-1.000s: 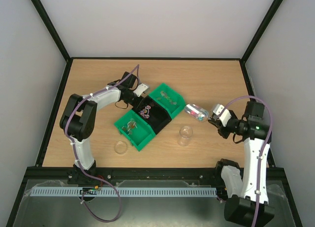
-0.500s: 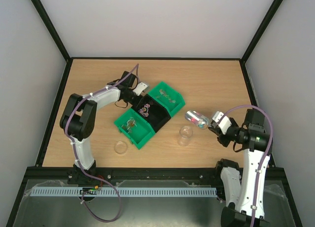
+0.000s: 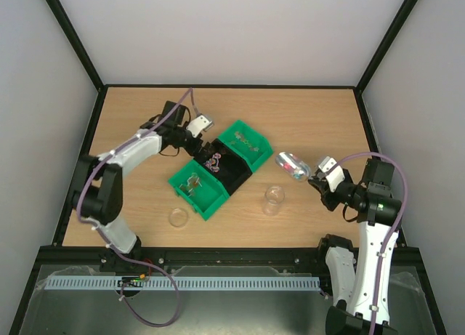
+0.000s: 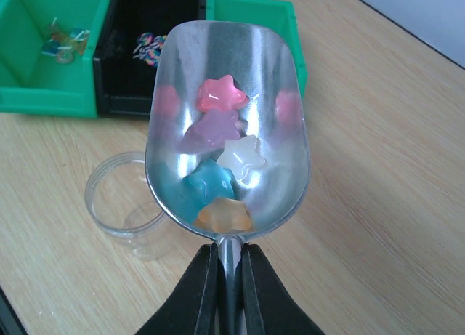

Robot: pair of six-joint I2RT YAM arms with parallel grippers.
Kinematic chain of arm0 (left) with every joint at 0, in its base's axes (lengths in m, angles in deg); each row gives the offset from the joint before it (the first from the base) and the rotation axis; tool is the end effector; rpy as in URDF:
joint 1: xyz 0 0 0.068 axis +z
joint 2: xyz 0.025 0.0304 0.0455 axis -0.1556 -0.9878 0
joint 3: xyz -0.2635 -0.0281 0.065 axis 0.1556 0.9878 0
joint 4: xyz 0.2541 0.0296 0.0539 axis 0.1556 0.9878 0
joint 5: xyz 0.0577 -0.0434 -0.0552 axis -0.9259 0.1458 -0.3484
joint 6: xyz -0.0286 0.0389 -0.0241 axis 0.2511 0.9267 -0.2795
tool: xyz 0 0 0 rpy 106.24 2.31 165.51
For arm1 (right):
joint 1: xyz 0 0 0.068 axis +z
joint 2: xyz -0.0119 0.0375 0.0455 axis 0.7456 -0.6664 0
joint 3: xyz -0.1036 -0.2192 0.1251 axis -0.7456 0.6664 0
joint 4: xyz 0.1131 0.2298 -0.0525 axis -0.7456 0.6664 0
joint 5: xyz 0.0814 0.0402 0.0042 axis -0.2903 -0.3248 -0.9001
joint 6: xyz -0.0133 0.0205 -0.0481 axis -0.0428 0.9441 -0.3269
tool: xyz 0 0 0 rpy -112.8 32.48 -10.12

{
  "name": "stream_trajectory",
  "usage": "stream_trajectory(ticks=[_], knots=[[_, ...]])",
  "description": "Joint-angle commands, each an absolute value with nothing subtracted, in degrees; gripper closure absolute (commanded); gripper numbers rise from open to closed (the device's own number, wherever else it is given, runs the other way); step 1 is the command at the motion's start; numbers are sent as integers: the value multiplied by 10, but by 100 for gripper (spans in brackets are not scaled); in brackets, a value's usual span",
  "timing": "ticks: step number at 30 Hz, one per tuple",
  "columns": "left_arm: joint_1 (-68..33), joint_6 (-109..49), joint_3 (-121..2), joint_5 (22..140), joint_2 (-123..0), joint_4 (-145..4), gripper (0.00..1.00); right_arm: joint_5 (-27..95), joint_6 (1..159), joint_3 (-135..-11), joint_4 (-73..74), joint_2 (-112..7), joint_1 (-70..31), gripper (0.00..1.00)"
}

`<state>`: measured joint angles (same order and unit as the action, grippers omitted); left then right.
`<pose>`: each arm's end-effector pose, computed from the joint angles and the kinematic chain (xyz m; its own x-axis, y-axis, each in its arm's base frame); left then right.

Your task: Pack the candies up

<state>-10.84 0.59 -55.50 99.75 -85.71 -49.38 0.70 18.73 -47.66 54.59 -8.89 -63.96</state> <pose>0.3454 -0.1415 0.2147 -0.4926 0.4924 -0.7175 0.7832 0.6103 -0.1189 0.1125 -0.0076 0.3194 -0.1586 -0.5958 -0.7873 -0.6731 0.6486 -0.3552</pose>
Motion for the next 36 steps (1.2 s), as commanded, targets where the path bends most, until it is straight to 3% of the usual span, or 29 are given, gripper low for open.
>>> stream_trajectory(ticks=[1, 6, 20, 36], knots=[[-100, 112, -527, 1110, -763, -516, 1, -16, 260, -479, 489, -94, -642, 99], [-154, 193, -476, 1191, -707, -523, 1, -24, 317, -477, 437, -118, -641, 99], [-364, 201, -439, 1123, -789, -647, 1, 0, 322, -480, 400, -144, -641, 99], [-430, 117, -514, 1087, -916, -724, 1, 3, 353, -467, 394, -129, -641, 99]])
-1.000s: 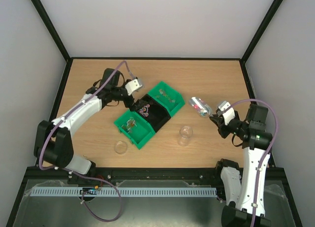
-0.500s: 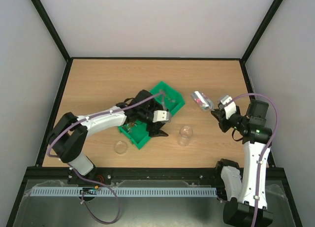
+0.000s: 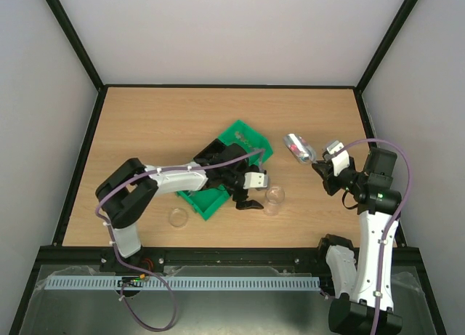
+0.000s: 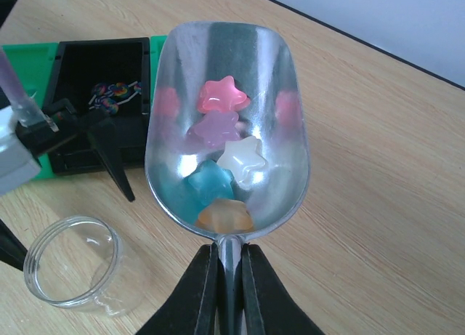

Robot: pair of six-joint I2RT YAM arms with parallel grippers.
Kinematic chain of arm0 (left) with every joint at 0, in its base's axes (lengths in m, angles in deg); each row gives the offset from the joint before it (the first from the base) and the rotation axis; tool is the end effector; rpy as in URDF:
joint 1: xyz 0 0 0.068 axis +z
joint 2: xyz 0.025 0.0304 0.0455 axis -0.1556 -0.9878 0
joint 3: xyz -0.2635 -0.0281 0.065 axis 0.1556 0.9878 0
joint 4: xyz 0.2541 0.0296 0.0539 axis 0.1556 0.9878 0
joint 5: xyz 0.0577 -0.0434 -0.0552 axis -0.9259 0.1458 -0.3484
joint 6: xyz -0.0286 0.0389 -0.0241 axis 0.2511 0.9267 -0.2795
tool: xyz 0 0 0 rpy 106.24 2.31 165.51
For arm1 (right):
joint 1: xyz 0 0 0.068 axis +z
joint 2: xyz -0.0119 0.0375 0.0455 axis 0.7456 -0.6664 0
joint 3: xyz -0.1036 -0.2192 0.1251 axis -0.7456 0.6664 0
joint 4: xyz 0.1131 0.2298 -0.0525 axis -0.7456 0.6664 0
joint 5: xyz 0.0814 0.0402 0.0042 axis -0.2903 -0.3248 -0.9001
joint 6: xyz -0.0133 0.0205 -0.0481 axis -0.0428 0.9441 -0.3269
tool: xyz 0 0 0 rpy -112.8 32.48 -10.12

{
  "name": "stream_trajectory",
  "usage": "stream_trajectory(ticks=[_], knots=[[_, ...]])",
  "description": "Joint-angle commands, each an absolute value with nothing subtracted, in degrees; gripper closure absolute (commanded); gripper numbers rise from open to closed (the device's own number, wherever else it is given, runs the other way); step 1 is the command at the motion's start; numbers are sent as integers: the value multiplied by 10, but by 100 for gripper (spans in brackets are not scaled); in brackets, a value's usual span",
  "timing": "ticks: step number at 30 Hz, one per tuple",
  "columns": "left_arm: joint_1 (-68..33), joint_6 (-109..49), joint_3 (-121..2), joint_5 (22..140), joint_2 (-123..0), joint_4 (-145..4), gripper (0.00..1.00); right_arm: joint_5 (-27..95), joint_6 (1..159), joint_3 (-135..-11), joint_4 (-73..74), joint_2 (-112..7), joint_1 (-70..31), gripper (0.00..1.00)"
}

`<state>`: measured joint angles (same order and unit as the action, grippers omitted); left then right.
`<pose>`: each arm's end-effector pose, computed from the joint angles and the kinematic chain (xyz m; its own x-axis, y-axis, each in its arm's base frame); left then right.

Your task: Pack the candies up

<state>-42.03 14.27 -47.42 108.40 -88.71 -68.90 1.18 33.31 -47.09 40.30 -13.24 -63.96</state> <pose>0.2208 -0.3054 0.1799 0.1414 0.5302 -0.8360 0.9872 -0.1387 0.0790 0.1430 -0.0165 0.3283 -0.1913 -0.4541 -0.8702 -0.5733 0.7713 -0.2765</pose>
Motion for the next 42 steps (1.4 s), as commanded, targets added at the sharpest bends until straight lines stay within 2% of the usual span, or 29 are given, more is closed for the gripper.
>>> stream_trajectory(ticks=[1, 11, 19, 23, 29, 42], knots=[[-431, 109, -518, 1087, -922, -728, 1, 3, 354, -467, 396, -129, -641, 99], [-448, 99, -531, 1111, -946, -752, 4, 3, 351, -464, 402, -130, -642, 99], [-454, 79, -539, 1138, -955, -787, 1, 4, 352, -465, 404, -137, -642, 99], [-455, 66, -546, 1132, -958, -788, 6, 3, 349, -466, 407, -137, -642, 99], [-447, 85, -536, 1129, -939, -752, 19, 2, 342, -467, 413, -136, -641, 99], [-373, 144, -463, 1111, -854, -678, 23, -9, 325, -466, 416, -143, -641, 99]])
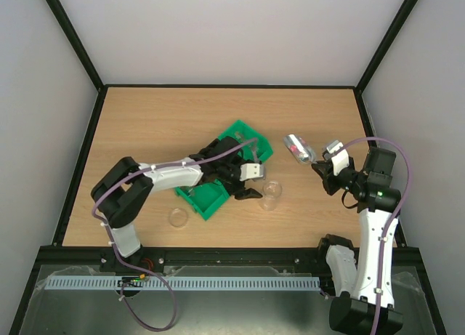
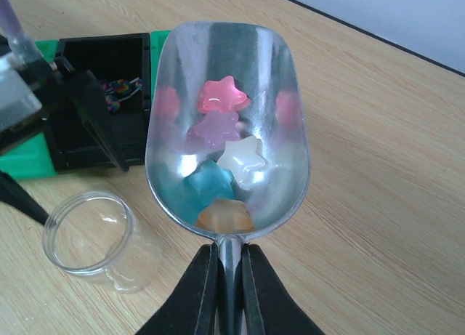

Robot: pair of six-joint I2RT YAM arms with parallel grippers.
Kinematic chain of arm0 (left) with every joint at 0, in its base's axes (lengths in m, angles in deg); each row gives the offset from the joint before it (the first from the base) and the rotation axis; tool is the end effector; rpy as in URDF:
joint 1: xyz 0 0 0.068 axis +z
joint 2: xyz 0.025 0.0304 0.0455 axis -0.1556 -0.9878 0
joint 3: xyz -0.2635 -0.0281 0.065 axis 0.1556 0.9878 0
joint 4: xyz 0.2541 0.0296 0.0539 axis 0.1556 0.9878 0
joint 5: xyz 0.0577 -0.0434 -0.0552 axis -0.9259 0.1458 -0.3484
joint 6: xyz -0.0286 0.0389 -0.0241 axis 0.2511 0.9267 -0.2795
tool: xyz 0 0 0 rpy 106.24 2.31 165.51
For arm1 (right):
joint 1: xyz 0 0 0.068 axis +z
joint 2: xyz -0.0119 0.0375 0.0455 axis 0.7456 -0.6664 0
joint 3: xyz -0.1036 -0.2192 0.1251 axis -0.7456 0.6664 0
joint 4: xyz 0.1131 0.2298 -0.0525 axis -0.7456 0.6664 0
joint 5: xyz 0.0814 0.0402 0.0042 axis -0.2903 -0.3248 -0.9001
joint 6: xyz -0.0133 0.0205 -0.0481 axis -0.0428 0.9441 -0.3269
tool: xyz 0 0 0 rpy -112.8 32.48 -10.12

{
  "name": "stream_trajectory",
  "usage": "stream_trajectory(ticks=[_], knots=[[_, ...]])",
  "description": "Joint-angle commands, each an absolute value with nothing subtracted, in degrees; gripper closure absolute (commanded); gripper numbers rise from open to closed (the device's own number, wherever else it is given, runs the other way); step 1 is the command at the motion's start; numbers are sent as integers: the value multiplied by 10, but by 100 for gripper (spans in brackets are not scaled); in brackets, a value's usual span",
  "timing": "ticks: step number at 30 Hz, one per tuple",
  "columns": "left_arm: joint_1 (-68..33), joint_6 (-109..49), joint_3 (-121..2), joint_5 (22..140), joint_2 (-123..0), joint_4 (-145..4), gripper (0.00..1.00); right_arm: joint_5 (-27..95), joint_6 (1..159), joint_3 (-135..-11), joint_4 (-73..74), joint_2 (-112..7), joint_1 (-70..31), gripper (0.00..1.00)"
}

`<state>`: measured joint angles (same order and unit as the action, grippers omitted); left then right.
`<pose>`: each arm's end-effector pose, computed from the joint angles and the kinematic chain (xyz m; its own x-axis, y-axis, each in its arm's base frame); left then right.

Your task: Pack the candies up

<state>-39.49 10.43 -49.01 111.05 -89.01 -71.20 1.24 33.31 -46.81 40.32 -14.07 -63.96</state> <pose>0.2380 -0.3018 0.1901 0.0856 0.4816 -0.8722 0.9947 -0.0916 0.0470 0.1461 -0.0174 0.3249 -0.2083 -0.4497 -0.8685 -0.5778 0.7731 -0.2617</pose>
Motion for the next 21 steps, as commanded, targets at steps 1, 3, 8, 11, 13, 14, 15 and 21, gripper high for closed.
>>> stream_trajectory(ticks=[1, 3, 8, 11, 13, 14, 15, 21], knots=[[-368, 148, -456, 1111, -848, -676, 23, -10, 325, -465, 416, -144, -641, 99], [-366, 156, -449, 1116, -841, -674, 20, -11, 325, -464, 416, -145, -641, 99], [-374, 144, -452, 1146, -851, -685, 3, -10, 324, -462, 415, -145, -641, 99], [-388, 135, -456, 1143, -866, -709, 1, -10, 324, -462, 415, -144, -641, 99], [-399, 122, -463, 1135, -880, -729, 1, -10, 324, -461, 416, -143, -641, 99], [-405, 114, -468, 1132, -888, -740, 1, -10, 324, -461, 418, -143, -641, 99], [-410, 104, -475, 1129, -895, -750, 1, -10, 323, -460, 418, -141, -641, 99], [-434, 55, -518, 1113, -937, -790, 4, -10, 322, -459, 420, -139, -641, 99]])
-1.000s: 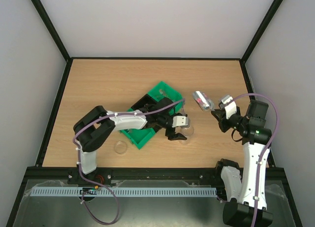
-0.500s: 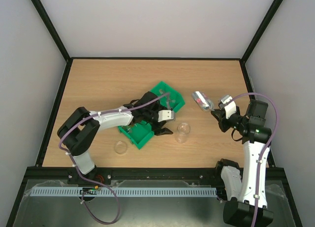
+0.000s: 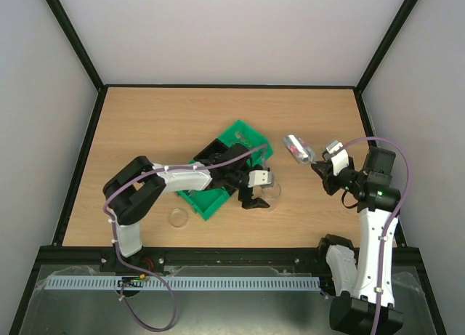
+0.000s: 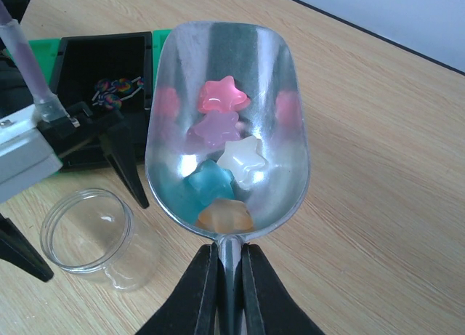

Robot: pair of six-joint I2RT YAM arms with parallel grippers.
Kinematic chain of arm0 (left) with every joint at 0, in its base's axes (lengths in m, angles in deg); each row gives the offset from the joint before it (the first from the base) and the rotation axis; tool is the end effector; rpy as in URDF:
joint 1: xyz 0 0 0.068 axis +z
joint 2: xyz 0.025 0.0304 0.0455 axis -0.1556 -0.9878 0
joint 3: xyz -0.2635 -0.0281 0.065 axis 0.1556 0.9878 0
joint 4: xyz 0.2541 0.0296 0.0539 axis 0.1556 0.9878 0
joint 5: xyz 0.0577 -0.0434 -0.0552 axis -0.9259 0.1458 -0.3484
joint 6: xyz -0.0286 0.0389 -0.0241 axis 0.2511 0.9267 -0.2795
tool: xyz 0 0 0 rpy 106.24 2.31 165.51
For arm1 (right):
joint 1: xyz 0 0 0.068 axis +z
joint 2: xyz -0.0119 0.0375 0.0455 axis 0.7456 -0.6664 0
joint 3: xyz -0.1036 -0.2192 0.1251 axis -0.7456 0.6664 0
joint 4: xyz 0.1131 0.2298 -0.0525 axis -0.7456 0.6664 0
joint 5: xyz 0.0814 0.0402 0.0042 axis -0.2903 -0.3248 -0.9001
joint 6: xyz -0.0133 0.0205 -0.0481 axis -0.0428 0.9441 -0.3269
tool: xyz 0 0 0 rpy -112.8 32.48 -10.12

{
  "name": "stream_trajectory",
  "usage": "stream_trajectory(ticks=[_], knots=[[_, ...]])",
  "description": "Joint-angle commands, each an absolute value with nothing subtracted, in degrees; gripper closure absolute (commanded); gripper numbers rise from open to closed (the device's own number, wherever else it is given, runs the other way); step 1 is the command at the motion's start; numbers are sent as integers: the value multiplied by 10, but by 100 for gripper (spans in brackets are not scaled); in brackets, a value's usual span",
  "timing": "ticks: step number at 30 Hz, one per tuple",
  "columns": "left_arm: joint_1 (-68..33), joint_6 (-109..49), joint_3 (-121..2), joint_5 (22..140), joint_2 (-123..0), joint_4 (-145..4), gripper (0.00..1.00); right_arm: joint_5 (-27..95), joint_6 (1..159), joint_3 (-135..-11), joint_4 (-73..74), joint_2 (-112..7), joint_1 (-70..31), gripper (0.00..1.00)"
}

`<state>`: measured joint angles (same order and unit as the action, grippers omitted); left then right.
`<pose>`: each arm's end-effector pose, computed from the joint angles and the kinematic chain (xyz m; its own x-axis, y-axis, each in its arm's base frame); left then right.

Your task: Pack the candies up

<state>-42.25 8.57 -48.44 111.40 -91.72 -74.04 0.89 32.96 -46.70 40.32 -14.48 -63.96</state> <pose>0.2259 -0.3164 0.1739 0.0720 0.4839 -0.8721 0.9916 -0.1287 0.0105 0.1475 -0.0176 0.3234 -0.2092 -0.4505 -0.8679 -0.5850 0.7689 -0.2581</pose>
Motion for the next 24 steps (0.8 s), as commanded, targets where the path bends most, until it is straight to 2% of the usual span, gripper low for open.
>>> stream_trajectory(ticks=[1, 13, 24], knots=[[-436, 51, -521, 1110, -941, -793, 5, -10, 322, -459, 420, -139, -641, 99], [-429, 54, -503, 1099, -921, -776, 30, -14, 321, -456, 415, -143, -641, 99], [-386, 99, -450, 1102, -858, -715, 30, -22, 312, -456, 421, -146, -641, 99]])
